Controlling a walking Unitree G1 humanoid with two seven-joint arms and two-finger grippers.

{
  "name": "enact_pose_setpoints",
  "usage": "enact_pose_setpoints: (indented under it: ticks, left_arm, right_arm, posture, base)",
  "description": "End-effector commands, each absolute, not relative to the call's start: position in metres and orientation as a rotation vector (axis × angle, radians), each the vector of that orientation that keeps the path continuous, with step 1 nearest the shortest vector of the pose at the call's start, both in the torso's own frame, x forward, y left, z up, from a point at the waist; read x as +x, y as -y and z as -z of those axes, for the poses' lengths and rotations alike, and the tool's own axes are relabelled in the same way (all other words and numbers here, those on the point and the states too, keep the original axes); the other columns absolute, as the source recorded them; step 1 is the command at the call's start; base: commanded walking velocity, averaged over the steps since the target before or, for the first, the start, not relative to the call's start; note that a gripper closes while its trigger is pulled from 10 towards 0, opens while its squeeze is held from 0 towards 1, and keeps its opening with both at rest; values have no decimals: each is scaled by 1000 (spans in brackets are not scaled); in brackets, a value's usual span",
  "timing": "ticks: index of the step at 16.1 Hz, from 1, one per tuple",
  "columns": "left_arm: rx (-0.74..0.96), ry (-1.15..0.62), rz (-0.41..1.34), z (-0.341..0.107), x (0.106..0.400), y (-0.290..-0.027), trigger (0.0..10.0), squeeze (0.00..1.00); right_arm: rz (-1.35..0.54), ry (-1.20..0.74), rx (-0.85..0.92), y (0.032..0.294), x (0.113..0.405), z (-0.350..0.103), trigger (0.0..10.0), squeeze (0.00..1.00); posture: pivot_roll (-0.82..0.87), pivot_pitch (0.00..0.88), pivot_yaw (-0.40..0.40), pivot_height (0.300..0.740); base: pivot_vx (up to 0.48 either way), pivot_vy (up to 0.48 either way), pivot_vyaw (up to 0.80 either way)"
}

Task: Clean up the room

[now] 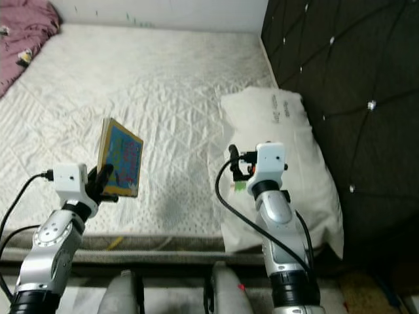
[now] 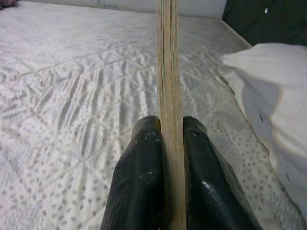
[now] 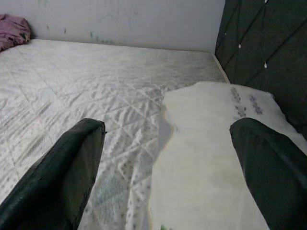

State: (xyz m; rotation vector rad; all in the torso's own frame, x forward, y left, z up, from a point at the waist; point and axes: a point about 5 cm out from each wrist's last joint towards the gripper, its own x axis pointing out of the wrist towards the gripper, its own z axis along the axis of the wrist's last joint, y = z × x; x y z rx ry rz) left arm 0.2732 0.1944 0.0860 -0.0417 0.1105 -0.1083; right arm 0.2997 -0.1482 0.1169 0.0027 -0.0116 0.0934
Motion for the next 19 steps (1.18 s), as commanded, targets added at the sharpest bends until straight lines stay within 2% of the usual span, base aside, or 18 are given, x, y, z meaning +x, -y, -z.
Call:
enact_pose_setpoints:
  ticks: [1, 9, 15, 19]
  left_arm:
    - [-27, -59, 104, -96, 277, -195, 10000, 0]
    - [-66, -77, 89, -94, 279, -197, 10000, 0]
    - [-90, -68, 77, -96, 280, -197, 10000, 0]
    - [-130, -54, 82, -100, 282, -198, 10000, 0]
  right_arm:
    - [-81, 17, -6, 152, 300, -120, 10000, 0]
    - [-93, 18, -20, 152, 301, -121, 10000, 0]
    - [-103, 19, -27, 152, 302, -121, 10000, 0]
    - [-96, 14, -25, 152, 303, -121, 10000, 0]
  posture:
    - [12, 120, -30, 647]
    - [11, 115, -35, 647]
    - [10, 111, -39, 594]
    - [9, 116, -40, 594]
  base:
    - [0, 0, 0]
    - [0, 0, 0]
    - [0, 0, 0]
    - [0, 0, 0]
